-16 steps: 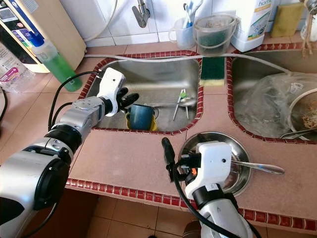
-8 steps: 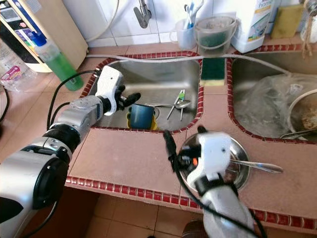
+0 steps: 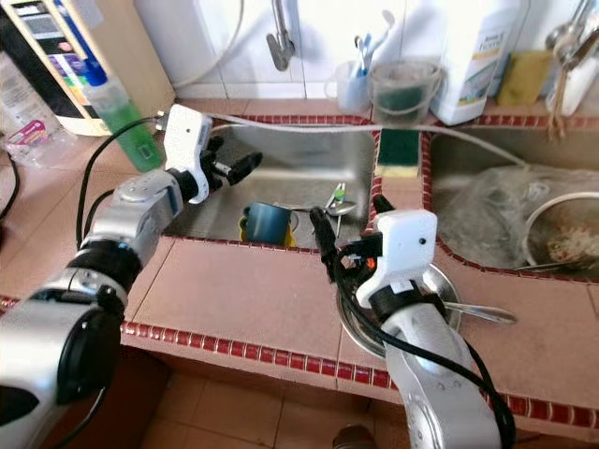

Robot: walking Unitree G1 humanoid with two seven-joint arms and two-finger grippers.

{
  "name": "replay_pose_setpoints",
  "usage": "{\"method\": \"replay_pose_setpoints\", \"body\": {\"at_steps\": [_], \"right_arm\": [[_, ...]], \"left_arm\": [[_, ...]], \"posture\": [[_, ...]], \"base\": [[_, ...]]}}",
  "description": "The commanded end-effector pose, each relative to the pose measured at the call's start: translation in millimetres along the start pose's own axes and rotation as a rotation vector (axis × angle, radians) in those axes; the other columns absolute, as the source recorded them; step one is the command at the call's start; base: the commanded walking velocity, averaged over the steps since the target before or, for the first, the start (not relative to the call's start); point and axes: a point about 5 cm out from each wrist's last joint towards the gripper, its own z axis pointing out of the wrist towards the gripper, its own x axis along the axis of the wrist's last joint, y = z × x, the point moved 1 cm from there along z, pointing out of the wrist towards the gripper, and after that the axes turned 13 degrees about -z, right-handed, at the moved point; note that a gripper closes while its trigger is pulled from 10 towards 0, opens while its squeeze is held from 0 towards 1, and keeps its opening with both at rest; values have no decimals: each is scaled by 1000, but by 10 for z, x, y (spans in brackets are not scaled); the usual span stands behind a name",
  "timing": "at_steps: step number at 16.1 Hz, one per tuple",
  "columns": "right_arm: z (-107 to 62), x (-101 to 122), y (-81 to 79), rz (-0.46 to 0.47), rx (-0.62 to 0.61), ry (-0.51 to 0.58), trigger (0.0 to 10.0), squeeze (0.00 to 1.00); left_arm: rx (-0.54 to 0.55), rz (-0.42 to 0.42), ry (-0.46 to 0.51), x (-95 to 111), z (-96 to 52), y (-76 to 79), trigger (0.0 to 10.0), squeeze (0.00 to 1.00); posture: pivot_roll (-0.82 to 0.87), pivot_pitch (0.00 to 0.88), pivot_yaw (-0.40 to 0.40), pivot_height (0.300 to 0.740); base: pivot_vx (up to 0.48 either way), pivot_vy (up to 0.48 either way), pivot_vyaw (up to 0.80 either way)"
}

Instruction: Kitchen organization

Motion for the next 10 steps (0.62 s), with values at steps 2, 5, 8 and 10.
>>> {"method": "replay_pose_setpoints", "body": {"at_steps": [2,5,8,10], "right_arm": [[86,-9,58,14,-44,48,10000,0],[185,-38,155,-2,-113,68,10000,0],[277,-98,242,-46,-156,62,10000,0],[324,-182,269,-71,-166,14,10000,0]], "left_arm": [[3,0,105,33,-99,-15,10000,0],[-23,-72,176,-40,-211,50,10000,0],[48,-88,175,-220,-308,125,10000,0],[76,-82,192,-303,-363,192,10000,0]], "posture": [[-306,29,133,736],[-299,15,116,736],[-284,0,98,736],[-276,0,91,736]], "base": [[0,0,0],[0,0,0],[0,0,0],[0,0,0]]}}
